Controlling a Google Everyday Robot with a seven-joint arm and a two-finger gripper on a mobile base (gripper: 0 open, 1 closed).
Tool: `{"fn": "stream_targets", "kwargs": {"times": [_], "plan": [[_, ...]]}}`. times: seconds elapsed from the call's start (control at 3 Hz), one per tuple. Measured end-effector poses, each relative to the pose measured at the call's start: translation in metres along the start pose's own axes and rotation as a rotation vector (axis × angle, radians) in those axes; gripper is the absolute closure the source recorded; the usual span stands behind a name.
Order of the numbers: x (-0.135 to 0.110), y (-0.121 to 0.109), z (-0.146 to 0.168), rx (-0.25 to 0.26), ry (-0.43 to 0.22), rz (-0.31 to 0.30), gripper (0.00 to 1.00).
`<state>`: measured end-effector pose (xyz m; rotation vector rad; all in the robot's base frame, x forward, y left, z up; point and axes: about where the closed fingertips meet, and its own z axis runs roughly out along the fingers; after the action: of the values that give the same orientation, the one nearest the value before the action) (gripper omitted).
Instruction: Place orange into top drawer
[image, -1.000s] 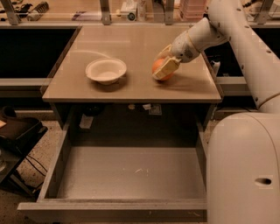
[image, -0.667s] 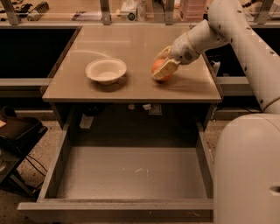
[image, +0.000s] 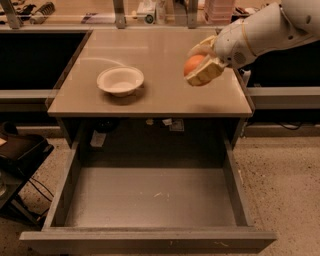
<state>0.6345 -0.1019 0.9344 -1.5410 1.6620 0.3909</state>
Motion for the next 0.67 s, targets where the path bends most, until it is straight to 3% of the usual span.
{"fn": "stream_targets", "kwargs": {"times": [0.33, 0.67], "plan": [[0.0046, 0.0287, 0.0068, -0.044, 0.023, 0.008, 1.00], [0.0055, 0.0287, 0.0086, -0.047, 0.023, 0.009, 1.00]]}}
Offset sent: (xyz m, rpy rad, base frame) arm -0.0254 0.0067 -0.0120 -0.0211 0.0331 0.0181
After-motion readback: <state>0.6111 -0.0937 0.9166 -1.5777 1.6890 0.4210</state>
